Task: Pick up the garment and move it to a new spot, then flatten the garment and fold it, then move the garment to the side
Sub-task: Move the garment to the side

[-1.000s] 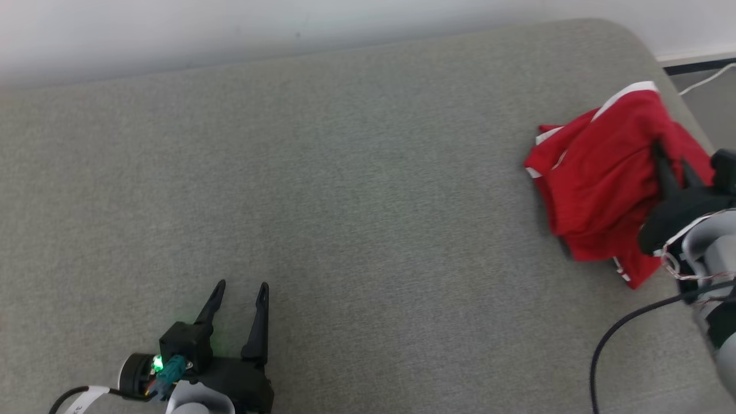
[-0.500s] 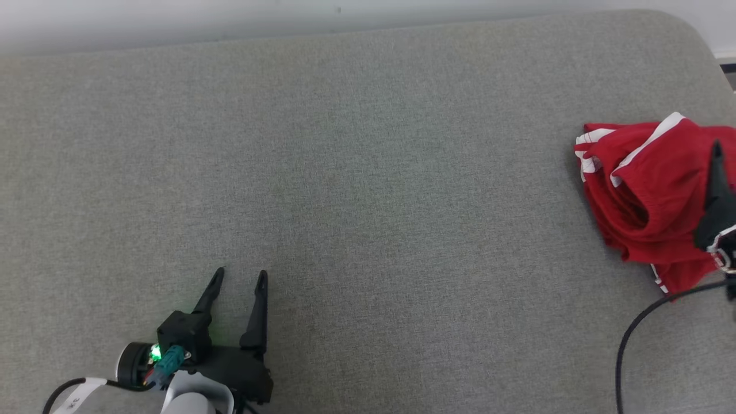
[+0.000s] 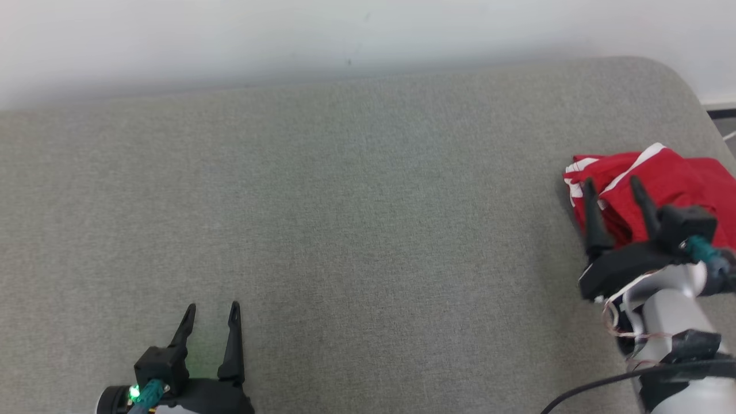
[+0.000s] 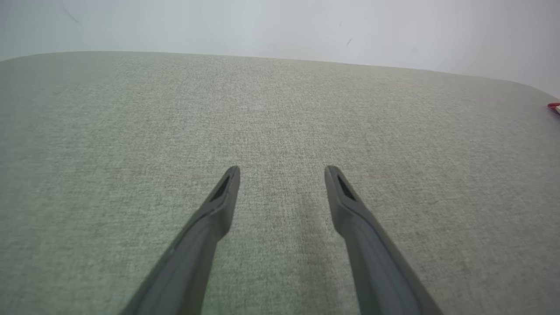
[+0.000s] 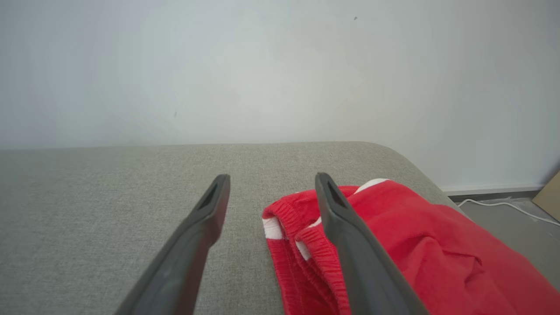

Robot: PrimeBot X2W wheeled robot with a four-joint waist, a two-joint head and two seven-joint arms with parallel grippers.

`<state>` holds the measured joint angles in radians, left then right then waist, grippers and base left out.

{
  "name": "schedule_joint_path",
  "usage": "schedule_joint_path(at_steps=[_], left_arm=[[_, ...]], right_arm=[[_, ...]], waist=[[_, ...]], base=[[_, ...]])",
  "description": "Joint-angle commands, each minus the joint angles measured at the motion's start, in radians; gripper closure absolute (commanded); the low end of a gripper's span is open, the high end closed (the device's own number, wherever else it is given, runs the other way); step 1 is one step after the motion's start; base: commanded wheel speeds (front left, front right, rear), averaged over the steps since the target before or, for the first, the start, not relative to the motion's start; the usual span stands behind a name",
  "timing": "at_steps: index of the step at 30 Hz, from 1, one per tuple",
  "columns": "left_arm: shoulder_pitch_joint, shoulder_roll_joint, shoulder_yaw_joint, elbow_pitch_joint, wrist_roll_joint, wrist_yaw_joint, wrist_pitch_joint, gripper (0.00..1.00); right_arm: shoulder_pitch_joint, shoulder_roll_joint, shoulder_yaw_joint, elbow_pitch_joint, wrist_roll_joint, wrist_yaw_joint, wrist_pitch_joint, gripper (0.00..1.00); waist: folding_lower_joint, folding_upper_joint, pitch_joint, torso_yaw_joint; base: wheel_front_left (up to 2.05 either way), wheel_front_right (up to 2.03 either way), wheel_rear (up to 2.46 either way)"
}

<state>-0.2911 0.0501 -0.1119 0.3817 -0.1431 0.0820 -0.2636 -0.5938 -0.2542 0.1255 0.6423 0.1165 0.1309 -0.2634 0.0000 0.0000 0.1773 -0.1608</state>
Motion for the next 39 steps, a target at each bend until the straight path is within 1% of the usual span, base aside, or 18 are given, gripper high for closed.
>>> schedule_joint_path(at_steps=[1, 8, 13, 18, 21, 29, 34, 39], left_arm=[[0.027, 0.001, 0.006, -0.005, 0.000, 0.005, -0.001, 0.00], [0.082, 0.001, 0.033, -0.016, 0.009, 0.011, -0.001, 0.00], [0.109, 0.001, 0.044, -0.024, 0.008, 0.012, -0.001, 0.00], [0.145, 0.001, 0.060, -0.028, 0.006, 0.012, -0.001, 0.00], [0.178, 0.001, 0.073, -0.027, 0.008, 0.015, -0.001, 0.00], [0.237, 0.001, 0.119, -0.042, 0.022, 0.007, -0.001, 0.00], [0.261, 0.001, 0.136, -0.052, 0.029, 0.001, -0.001, 0.00], [0.273, 0.001, 0.145, -0.072, 0.033, 0.000, -0.001, 0.00]], right_arm=[[0.035, 0.016, 0.010, -0.022, 0.021, -0.001, 0.000, 0.00], [0.149, 0.077, 0.058, -0.094, 0.050, -0.001, 0.000, 0.00], [0.201, 0.089, 0.075, -0.103, 0.051, -0.001, 0.000, 0.00], [0.261, 0.115, 0.070, -0.113, 0.056, -0.001, 0.000, 0.00], [0.305, 0.135, 0.033, -0.119, 0.063, -0.001, 0.000, 0.00], [0.373, 0.158, 0.006, -0.128, 0.038, -0.001, 0.000, 0.00], [0.403, 0.165, 0.007, -0.131, 0.036, -0.001, 0.000, 0.00], [0.428, 0.175, 0.033, -0.172, 0.031, -0.001, 0.000, 0.00]], waist=[[0.0000, 0.0000, -0.031, 0.019], [0.0000, 0.0000, -0.086, 0.051], [0.0000, 0.0000, -0.122, 0.075], [0.0000, 0.0000, -0.157, 0.098], [0.0000, 0.0000, -0.180, 0.110], [0.0000, 0.0000, -0.216, 0.115], [0.0000, 0.0000, -0.230, 0.114], [0.0000, 0.0000, -0.237, 0.112]], base=[[0.00, 0.00, 0.00], [0.00, 0.00, 0.00], [0.00, 0.00, 0.00], [0.00, 0.00, 0.00], [0.00, 0.00, 0.00], [0.00, 0.00, 0.00], [0.00, 0.00, 0.00], [0.00, 0.00, 0.00]])
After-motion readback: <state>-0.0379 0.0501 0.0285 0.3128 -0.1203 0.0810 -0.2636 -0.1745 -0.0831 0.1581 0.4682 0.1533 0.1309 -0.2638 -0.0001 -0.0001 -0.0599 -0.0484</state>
